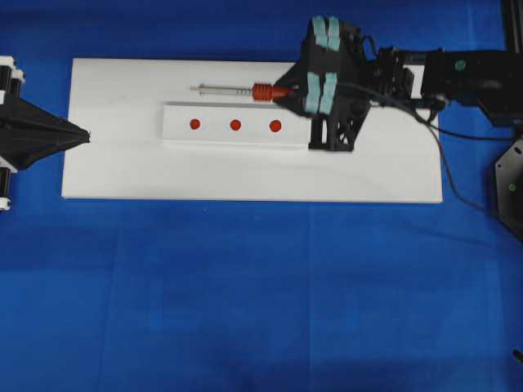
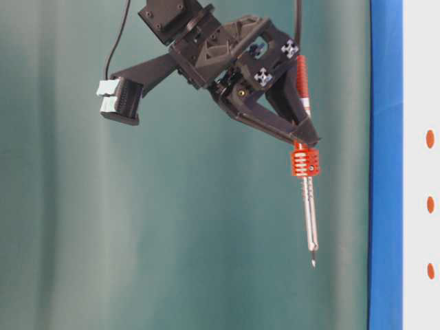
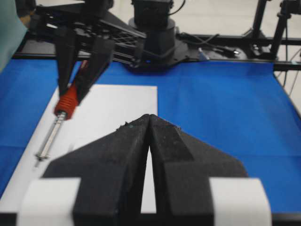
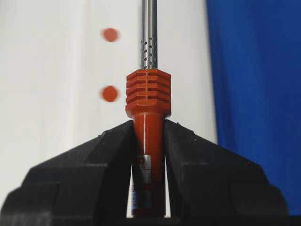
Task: Touch the tip of the soldering iron to the mark.
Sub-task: 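Lift the iron tip-down and carry it above the red dots, then lower the iron tip onto the leftmost red dot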
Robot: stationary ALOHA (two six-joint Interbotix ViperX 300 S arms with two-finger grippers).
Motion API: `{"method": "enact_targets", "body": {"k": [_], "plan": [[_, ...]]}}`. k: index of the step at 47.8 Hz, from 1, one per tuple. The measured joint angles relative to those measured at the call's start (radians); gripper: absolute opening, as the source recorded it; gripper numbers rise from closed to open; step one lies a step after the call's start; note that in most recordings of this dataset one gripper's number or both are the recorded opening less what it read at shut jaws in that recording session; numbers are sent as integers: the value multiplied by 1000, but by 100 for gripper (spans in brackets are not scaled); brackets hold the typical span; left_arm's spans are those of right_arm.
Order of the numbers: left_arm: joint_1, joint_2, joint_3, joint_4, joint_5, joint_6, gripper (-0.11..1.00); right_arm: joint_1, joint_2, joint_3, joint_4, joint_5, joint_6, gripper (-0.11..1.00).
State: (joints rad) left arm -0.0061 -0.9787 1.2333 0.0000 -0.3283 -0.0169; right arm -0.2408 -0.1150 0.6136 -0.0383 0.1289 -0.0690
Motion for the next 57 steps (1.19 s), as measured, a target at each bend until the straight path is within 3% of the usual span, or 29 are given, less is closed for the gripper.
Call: {"method": "enact_targets", "body": {"k": [11, 33, 57], "plan": [[0, 0, 0, 0, 0, 2, 0, 2, 0, 0, -5, 29, 0, 6], [0, 0, -2, 2, -2, 9, 0, -2, 2, -69, -5, 321, 0, 6], [0, 0, -2, 2, 0, 9, 0, 0, 2, -86, -6, 330, -2, 6]]}}
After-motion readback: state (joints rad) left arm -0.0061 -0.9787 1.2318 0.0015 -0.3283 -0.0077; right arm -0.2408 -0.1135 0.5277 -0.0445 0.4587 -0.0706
